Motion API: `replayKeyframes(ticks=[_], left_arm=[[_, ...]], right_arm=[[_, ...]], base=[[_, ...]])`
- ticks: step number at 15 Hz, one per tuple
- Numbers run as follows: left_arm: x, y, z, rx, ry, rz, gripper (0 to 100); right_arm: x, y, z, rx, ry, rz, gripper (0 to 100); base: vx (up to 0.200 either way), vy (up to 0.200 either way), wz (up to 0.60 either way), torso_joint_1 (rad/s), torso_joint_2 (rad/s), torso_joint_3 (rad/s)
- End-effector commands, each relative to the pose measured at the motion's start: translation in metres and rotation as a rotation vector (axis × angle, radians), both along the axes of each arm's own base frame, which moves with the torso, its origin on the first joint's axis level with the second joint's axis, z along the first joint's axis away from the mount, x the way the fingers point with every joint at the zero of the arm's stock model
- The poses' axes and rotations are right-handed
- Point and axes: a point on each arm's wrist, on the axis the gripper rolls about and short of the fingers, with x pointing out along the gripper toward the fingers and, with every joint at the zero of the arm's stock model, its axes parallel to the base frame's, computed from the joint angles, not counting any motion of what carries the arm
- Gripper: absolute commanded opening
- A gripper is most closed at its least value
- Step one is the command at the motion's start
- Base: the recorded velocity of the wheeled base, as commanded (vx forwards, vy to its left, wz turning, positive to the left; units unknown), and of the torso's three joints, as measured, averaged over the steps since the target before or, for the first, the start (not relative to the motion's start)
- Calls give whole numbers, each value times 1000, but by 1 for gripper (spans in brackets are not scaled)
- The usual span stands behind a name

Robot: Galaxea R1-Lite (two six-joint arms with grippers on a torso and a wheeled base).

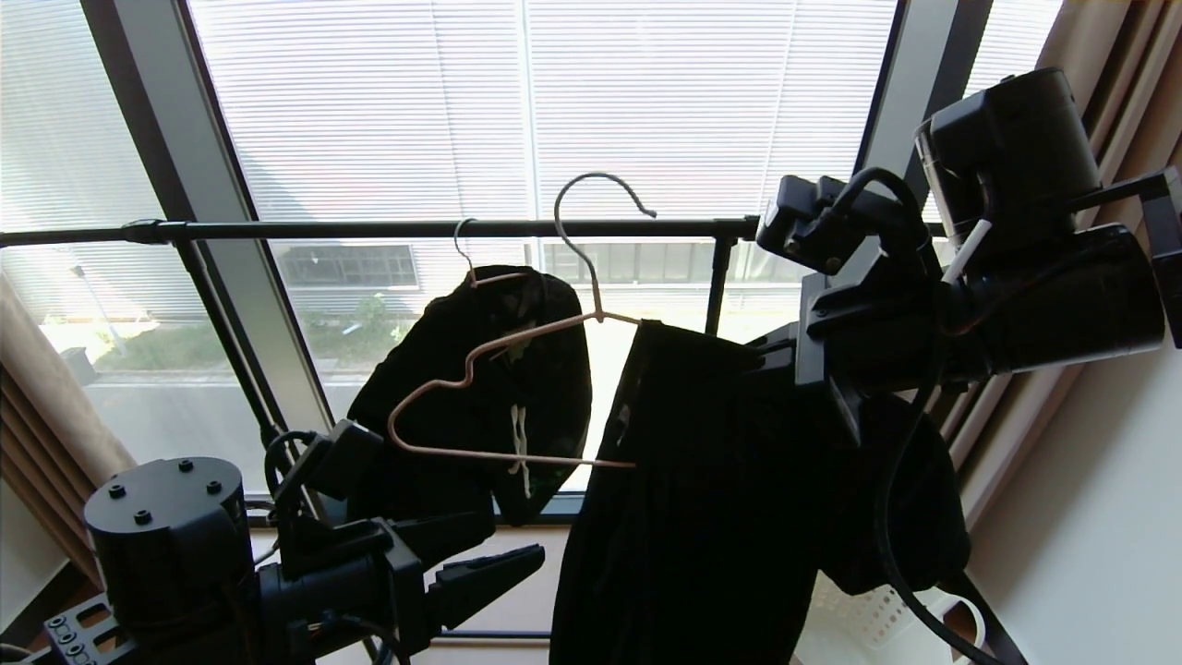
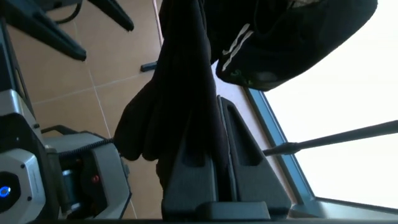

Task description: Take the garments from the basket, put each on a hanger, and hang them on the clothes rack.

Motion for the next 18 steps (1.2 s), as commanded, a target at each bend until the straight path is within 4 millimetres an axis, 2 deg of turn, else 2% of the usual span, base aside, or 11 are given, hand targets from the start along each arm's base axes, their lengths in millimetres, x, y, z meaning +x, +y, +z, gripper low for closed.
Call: replayKeyframes(ticks=[1,4,12,18], left_arm=[[-2,0,0,0,2,-7,100],[4,-5,-3,6,10,-15,100],[48,-35,-10,-5,-6,-31,100],[51,-32,-10,-9,-15,-16,100]], right_arm=[[2,1,2,30,2,-20,0],[5,3,6,78,-12,-41,0],[-7,-3,11,123,8,37,0],[-15,-8,9,130,22,62,0]], base=[[0,0,0,0,0,0],[0,0,0,0,0,0],[0,0,0,0,0,0],[0,0,0,0,0,0]])
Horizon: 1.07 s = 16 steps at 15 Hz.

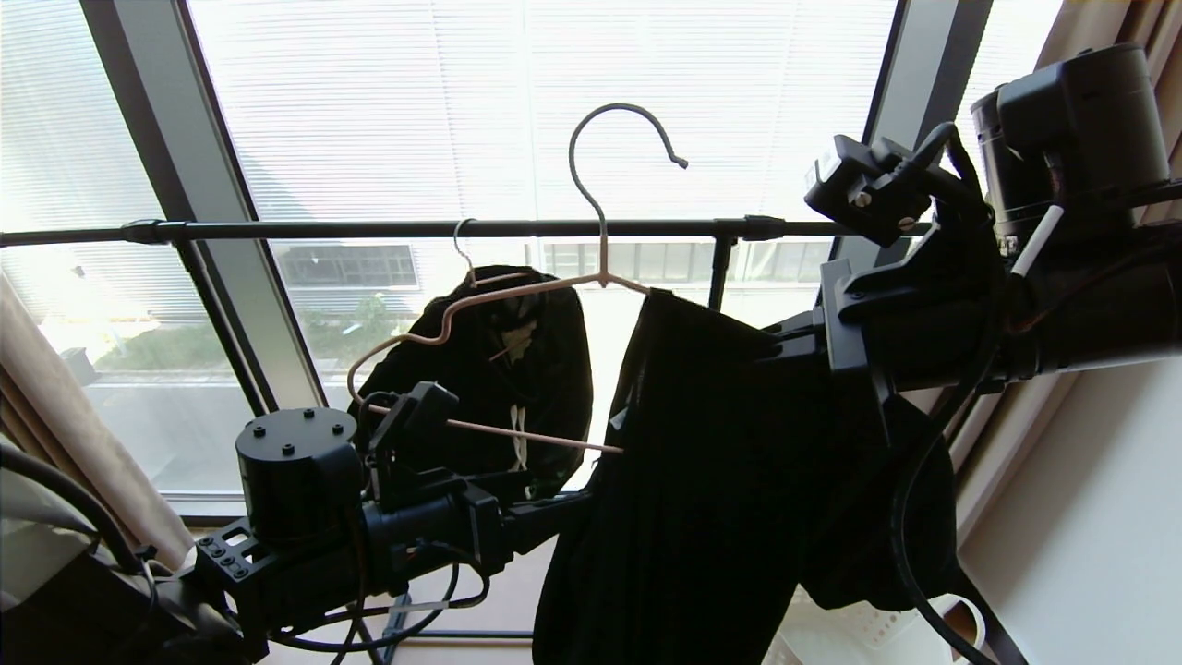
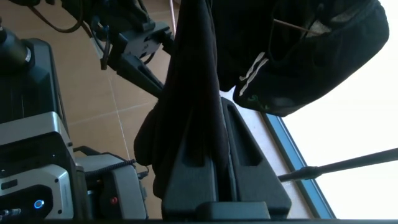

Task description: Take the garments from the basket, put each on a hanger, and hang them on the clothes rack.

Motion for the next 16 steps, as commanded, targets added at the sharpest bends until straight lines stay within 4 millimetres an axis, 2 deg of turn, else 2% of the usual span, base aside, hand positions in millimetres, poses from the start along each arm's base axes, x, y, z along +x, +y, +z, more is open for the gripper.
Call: replayKeyframes(ticks=[1,4,6,13,14,16], left_arm=[[1,1,0,-8,-12,7,100],[-1,4,-2,-9,-9,11,100],[-6,-4,-6,2,3,-25,100],[-5,-9,-14,16,27,-37,100],[-6,-10,-15,17,28,-39,0],[-5,-10,-13,13,21,-39,0]], right_arm=[[-2,-1,0,1,-2,4,0],[-2,0,1,-3,-16,17,0],[-3,4,1,1,-22,29,0],[-6,6,7,33,-49,56,0],[-8,5,7,37,-49,62,0],[-8,5,7,38,-46,66,0]], base=[[0,0,0,0,0,0],[0,0,0,0,0,0],[0,0,0,0,0,0],[0,0,0,0,0,0],[0,0,0,0,0,0],[0,0,0,0,0,0]])
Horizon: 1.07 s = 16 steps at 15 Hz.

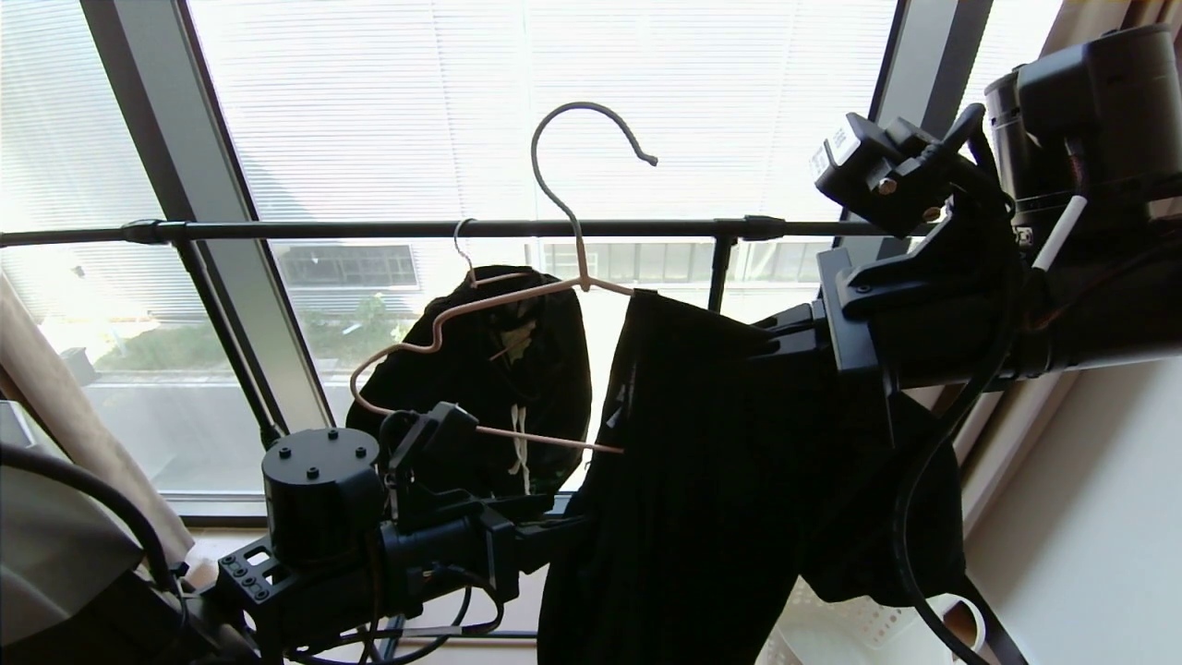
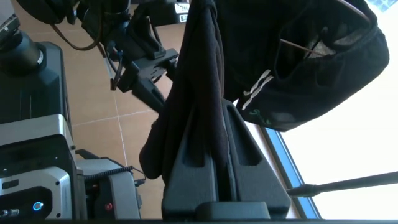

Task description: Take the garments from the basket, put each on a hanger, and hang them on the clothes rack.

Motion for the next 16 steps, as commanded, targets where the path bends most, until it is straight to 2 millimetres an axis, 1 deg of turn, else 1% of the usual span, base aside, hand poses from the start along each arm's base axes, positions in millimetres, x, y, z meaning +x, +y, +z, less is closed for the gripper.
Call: replayKeyframes(ticks=[1,5,7,9,12,13,14,16], left_arm=[[0,0,0,-1,0,0,0],[-1,3,4,-22,-33,10,0],[-7,10,8,-24,-39,22,0],[-8,20,12,-28,-50,52,0],[-5,34,18,-36,-70,104,0],[-5,34,18,-36,-70,104,0],[-4,41,18,-35,-70,130,0],[-2,47,19,-34,-72,154,0]], right_arm=[[-1,-1,1,2,-2,2,0],[2,-2,-5,-8,18,-8,0],[12,-12,-9,-12,28,-54,0],[17,-22,-12,-7,47,-70,0],[18,-32,-20,-13,74,-94,0],[18,-32,-20,-13,74,-94,0],[15,-37,-24,-20,88,-100,0],[13,-46,-27,-22,90,-125,0]], base=[[0,0,0,0,0,0],[0,0,0,0,0,0],[0,0,0,0,0,0],[0,0,0,0,0,0],[0,0,0,0,0,0],[0,0,0,0,0,0],[0,0,0,0,0,0],[0,0,0,0,0,0]])
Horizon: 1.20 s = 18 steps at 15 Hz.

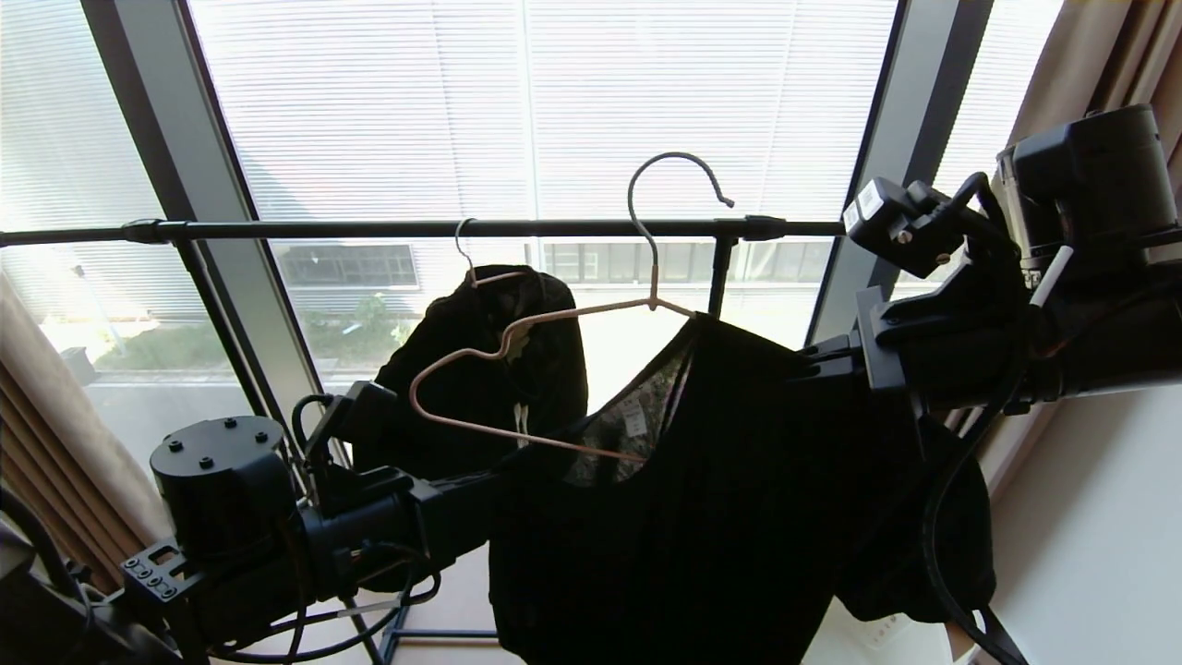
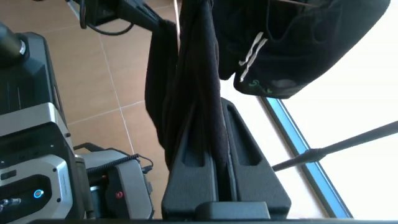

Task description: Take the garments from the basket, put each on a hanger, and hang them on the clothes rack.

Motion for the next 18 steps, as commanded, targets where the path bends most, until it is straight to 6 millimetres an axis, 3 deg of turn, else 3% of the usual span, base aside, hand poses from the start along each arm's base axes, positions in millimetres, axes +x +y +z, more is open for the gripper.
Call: replayKeyframes(ticks=[1,5,10,14,18], left_arm=[[1,6,2,-3,-7,21,0],[6,18,3,-6,-10,72,0],[9,25,7,-13,-27,103,0],[8,26,10,-17,-37,101,0],[6,25,10,-16,-34,95,0]], right_arm=[[-3,-8,-2,-2,1,-20,0],[-7,-32,-16,-3,-21,-95,0],[-11,-50,-26,-48,-51,-121,0],[-13,-64,-24,-46,-97,-171,0],[-15,-66,-21,-13,-166,-186,0]], base=[[0,0,0,0,0,0],[0,0,0,0,0,0],[0,0,0,0,0,0],[0,0,0,0,0,0],[0,0,0,0,0,0]])
